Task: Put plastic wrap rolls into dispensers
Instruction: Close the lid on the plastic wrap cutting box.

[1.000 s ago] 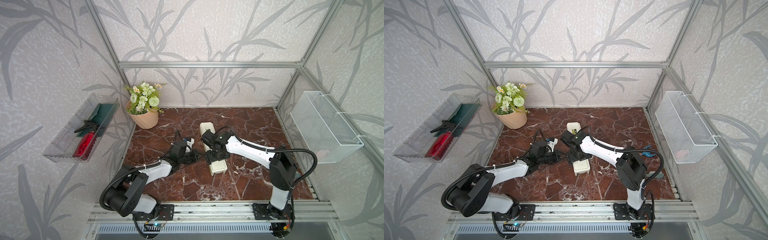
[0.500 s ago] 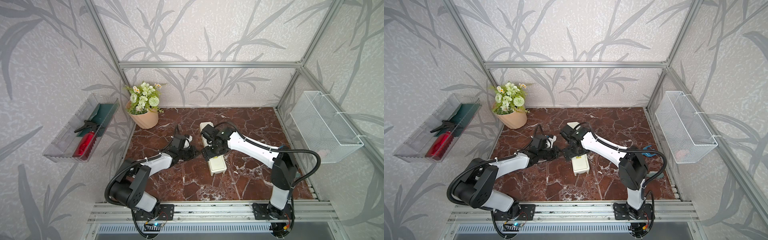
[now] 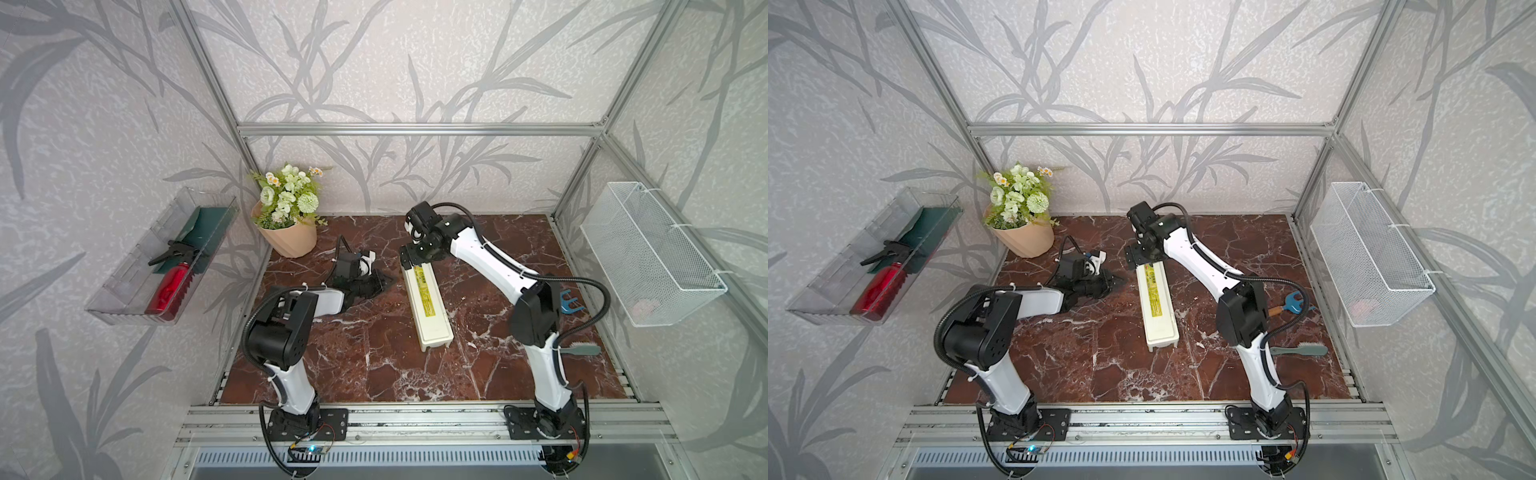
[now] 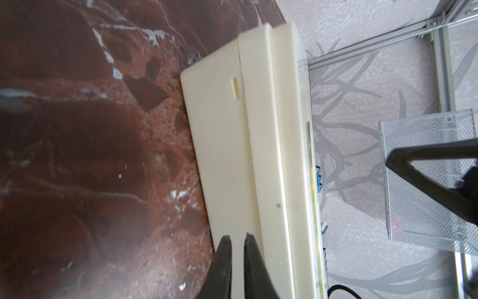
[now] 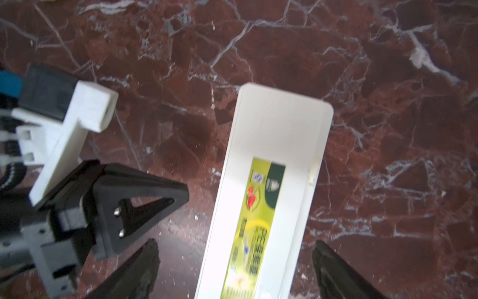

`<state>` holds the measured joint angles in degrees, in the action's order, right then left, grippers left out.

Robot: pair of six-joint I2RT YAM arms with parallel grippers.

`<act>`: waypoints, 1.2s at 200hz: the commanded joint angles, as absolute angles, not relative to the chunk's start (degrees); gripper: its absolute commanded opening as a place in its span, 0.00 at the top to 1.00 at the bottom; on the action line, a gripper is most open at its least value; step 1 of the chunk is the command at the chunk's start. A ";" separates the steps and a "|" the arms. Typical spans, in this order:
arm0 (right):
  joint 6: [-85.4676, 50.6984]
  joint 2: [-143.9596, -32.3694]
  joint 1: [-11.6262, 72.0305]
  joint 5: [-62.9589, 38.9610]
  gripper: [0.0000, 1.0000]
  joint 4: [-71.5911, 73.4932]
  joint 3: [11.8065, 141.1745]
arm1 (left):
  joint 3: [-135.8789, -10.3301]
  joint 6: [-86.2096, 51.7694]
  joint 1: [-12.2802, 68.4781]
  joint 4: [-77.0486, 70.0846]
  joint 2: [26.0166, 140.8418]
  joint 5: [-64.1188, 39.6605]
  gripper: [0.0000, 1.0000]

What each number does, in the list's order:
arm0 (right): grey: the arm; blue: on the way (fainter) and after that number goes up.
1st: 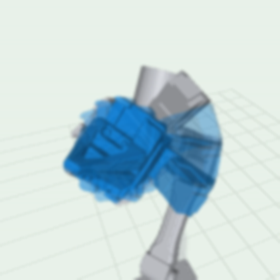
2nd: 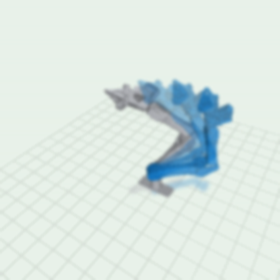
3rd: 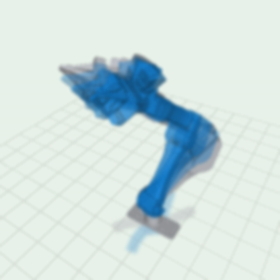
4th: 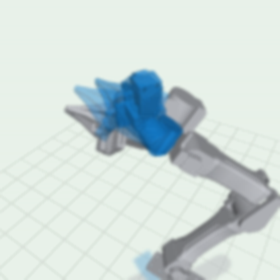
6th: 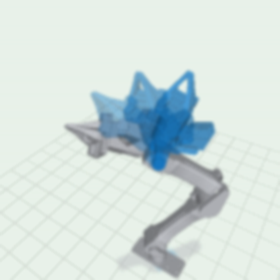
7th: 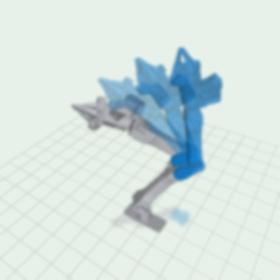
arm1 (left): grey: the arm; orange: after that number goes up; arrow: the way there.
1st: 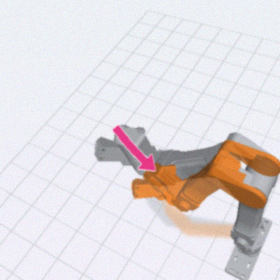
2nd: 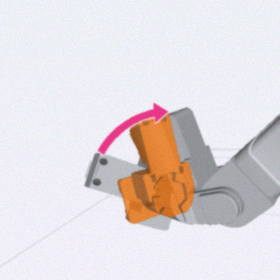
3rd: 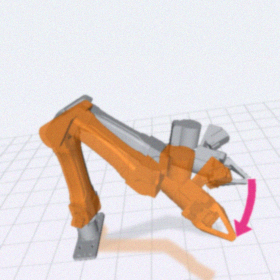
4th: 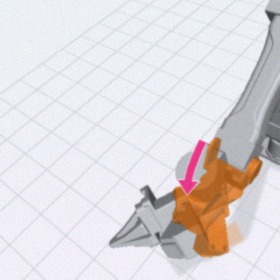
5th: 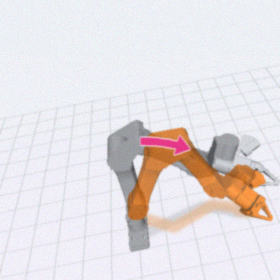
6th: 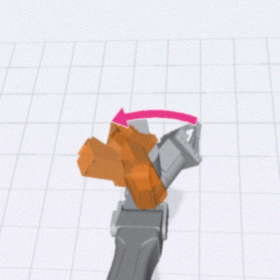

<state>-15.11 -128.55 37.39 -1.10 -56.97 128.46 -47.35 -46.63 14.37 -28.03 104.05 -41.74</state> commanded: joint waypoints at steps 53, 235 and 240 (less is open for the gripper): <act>-10.99 -146.61 35.54 1.80 0.10 -70.12 156.08 | -54.87 -48.15 13.10 -36.15 112.85 -43.12 0.81; -12.74 -148.39 33.68 -2.94 0.25 -66.98 149.56 | -59.87 -52.79 12.74 -41.84 121.25 -44.03 0.84; -12.62 -148.66 33.78 -2.86 0.25 -67.34 149.94 | -59.93 -52.88 12.74 -42.15 121.52 -43.97 0.84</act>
